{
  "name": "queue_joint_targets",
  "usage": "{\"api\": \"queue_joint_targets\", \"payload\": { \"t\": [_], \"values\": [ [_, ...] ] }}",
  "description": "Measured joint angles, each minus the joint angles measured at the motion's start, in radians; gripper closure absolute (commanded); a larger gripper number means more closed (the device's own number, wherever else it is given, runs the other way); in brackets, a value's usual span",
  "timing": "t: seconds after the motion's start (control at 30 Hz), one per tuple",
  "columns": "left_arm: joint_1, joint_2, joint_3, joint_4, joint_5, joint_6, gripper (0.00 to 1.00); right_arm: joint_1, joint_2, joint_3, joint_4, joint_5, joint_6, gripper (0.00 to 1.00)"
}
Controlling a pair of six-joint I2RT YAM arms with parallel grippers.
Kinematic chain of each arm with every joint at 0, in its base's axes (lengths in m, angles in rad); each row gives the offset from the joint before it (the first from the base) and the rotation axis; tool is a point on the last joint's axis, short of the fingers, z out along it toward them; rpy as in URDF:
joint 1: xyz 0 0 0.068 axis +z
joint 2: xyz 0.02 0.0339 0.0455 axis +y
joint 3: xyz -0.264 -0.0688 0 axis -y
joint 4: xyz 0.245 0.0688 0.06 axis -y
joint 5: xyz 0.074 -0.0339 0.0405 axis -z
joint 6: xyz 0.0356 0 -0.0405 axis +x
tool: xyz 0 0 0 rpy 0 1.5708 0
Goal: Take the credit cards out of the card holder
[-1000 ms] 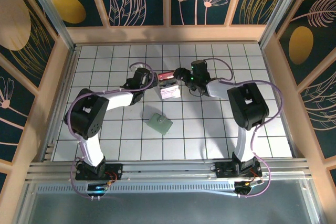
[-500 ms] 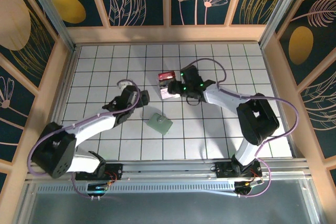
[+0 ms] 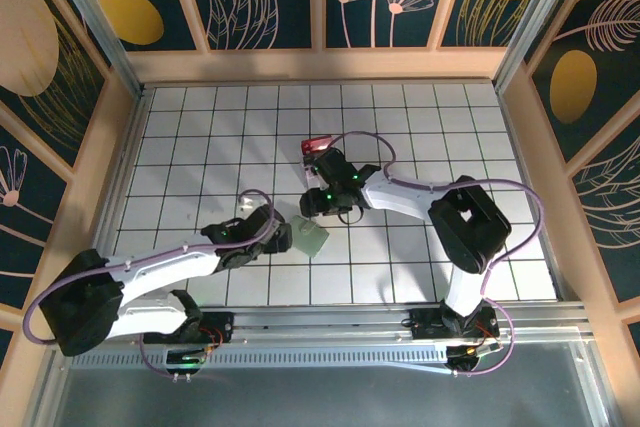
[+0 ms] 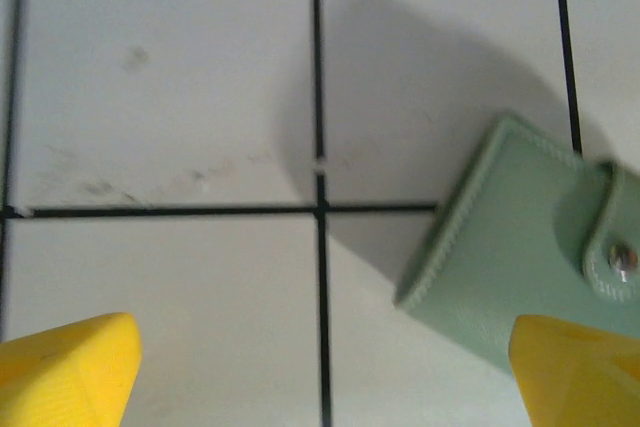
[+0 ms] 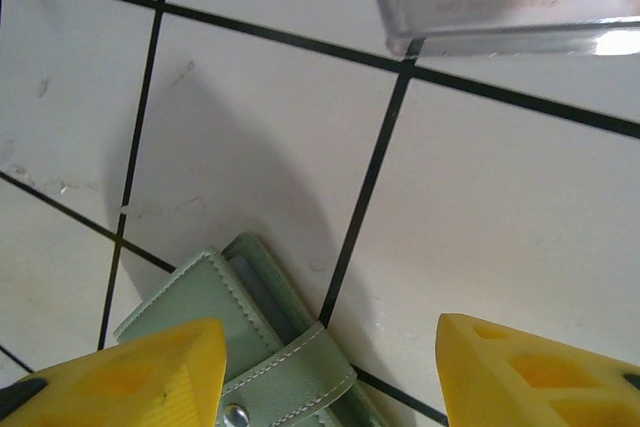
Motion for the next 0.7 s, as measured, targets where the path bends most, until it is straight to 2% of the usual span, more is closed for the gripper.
{"api": "queue_joint_targets", "payload": {
  "t": [0.1,0.33,0.57,0.7],
  "values": [
    [-0.031,0.050,-0.002,0.009,0.023,-0.001,0.17,0.000,0.006,0.000,0.003,-0.024,0.005,0.45],
    [-0.032,0.091,-0.036,0.047,0.033,0.014,0.31,0.000,0.014,-0.025,0.035,-0.077,0.045,0.47],
    [-0.040,0.171,0.010,0.052,-0.031,0.075,0.38,-0.006,0.014,-0.079,0.057,-0.100,0.080,0.52],
    [-0.036,0.250,0.064,0.117,-0.059,0.142,0.39,-0.042,0.006,-0.130,0.097,-0.122,0.103,0.54]
  ]
}}
